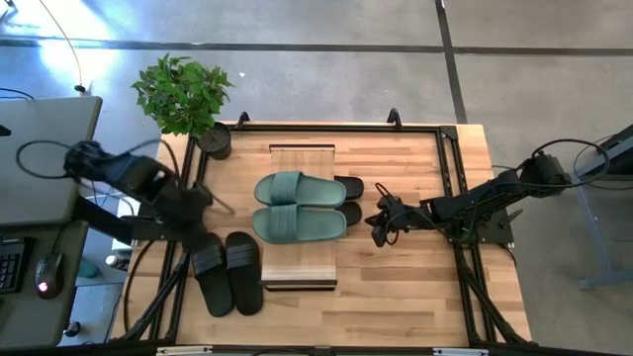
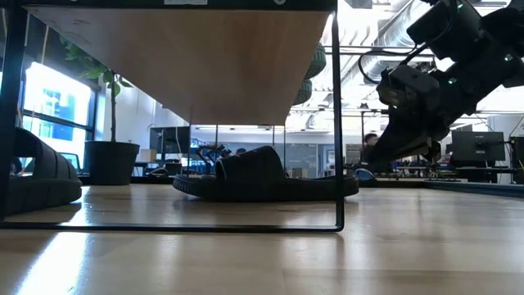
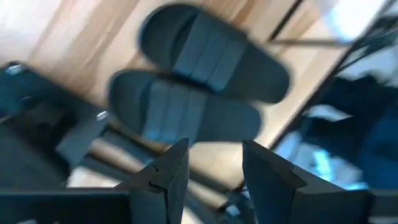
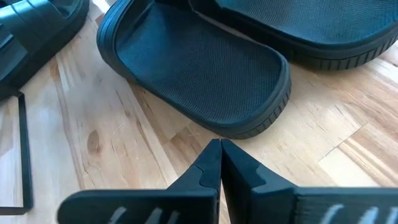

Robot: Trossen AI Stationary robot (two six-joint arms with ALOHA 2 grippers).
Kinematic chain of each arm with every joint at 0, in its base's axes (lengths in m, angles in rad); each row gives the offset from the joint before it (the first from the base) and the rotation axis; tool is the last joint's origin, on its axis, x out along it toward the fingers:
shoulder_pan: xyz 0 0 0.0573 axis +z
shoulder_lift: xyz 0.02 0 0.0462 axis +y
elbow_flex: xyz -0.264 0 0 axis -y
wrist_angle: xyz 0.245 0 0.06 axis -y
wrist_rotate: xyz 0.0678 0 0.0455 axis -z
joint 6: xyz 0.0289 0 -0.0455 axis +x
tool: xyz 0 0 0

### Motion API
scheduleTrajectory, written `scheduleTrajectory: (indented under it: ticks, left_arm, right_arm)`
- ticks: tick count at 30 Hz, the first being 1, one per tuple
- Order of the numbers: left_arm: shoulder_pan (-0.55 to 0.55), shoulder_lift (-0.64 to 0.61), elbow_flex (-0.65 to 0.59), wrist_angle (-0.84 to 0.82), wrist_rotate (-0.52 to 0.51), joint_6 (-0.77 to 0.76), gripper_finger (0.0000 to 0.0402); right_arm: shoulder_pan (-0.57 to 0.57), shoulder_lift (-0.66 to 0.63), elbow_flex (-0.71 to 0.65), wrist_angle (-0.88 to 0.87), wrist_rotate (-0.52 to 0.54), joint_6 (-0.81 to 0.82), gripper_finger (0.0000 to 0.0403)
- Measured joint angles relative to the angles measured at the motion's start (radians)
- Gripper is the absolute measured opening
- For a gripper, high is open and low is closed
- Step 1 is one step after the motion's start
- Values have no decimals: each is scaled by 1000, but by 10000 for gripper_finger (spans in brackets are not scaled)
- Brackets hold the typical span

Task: Pick and place slides into the shelf
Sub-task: Put the black slipper under the shelf

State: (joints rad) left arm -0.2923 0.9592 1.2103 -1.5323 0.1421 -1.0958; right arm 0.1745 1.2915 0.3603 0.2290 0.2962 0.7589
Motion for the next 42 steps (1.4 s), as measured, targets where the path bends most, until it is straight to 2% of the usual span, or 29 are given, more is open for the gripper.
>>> scheduleTrajectory:
  ticks: [2, 11, 17, 23, 28, 42]
  left_arm:
    - [-84, 39, 17, -44, -42, -57, 133]
    - [-459, 135, 7, -39, -218, -421, 133]
    - [-603, 240, -24, -39, -231, -576, 133]
    - [-676, 379, -56, 90, -267, -613, 133]
    - [-706, 482, -77, 222, -267, -541, 133]
    - [-710, 704, -80, 224, -265, -578, 134]
  right_arm:
    - [0, 0, 0, 0, 0, 0, 0]
    - [0, 0, 0, -2, -13, 0, 0]
    - [0, 0, 0, -7, -16, -8, 0]
    - [0, 0, 0, -7, -18, -19, 0]
    - [0, 0, 0, -7, -16, -39, 0]
    - [0, 0, 0, -7, -16, -68, 0]
